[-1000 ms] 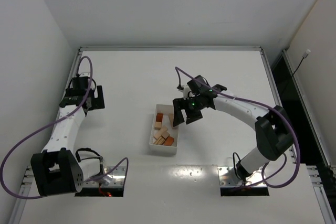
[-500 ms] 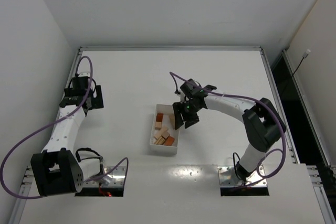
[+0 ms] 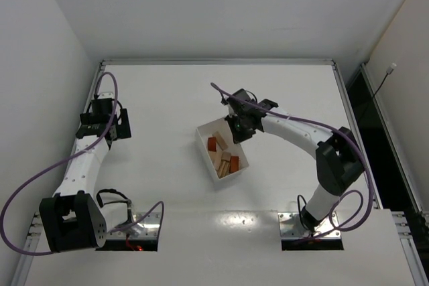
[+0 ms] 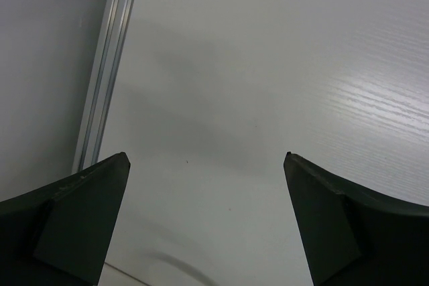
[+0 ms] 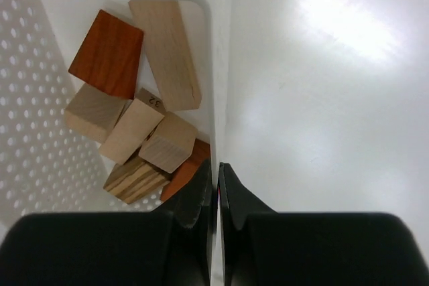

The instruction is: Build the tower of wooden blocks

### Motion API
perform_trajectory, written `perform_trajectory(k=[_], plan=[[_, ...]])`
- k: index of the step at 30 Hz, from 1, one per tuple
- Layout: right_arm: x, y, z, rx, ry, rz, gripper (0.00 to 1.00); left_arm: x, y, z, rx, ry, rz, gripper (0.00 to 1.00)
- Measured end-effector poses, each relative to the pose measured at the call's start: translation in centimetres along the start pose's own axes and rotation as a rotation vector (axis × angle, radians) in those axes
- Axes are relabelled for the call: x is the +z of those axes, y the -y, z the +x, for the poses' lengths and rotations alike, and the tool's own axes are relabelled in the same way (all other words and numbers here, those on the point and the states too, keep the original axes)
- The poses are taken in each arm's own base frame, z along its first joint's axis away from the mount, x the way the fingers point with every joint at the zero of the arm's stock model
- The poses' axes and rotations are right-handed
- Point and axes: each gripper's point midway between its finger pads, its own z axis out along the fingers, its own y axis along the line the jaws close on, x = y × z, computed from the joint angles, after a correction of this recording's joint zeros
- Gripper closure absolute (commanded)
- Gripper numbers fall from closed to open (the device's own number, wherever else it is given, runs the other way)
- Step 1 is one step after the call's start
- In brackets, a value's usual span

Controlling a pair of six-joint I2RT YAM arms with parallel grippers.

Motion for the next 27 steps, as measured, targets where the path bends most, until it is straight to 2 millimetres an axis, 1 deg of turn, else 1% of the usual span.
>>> perform_trajectory(k=[5,9,11,12,14,16,22,24,27], plan=[[-2.1,2.5,-6.0,-0.197,0.222,0.16,1.0,0.0,-0.3,0.0,-0.012,0.001,-0.013,0.0],[-4.6,4.7,-10.7,-0.4,0.387,0.342,1.0,0.0,-0.9,-0.3,-0.036,0.014,-0.055,0.0],[-5.7,5.5,-12.5,-0.522,0.461,0.449,1.0,0.0,-1.3,-0.4,-0.045,0.018,-0.079,0.0],[-6.1,5.8,-13.0,-0.573,0.49,0.496,1.0,0.0,-1.5,-0.4,-0.049,0.02,-0.089,0.0],[-6.7,6.1,-12.8,-0.684,0.538,0.583,1.0,0.0,-1.8,-0.4,-0.057,0.024,-0.102,0.0],[-7.2,6.1,-11.8,-0.792,0.563,0.657,1.0,0.0,-2.1,-0.4,-0.06,0.024,-0.115,0.0],[-7.2,4.8,-7.4,-1.124,0.658,0.804,1.0,-0.2,-2.6,-0.5,-0.067,0.031,-0.138,0.0],[-7.1,4.5,-6.0,-1.21,0.703,0.834,1.0,-0.4,-2.7,-0.6,-0.069,0.038,-0.141,0.0],[-7.6,4.5,-4.6,-1.284,0.741,0.874,1.0,-0.5,-2.8,-0.7,-0.072,0.044,-0.145,0.0]])
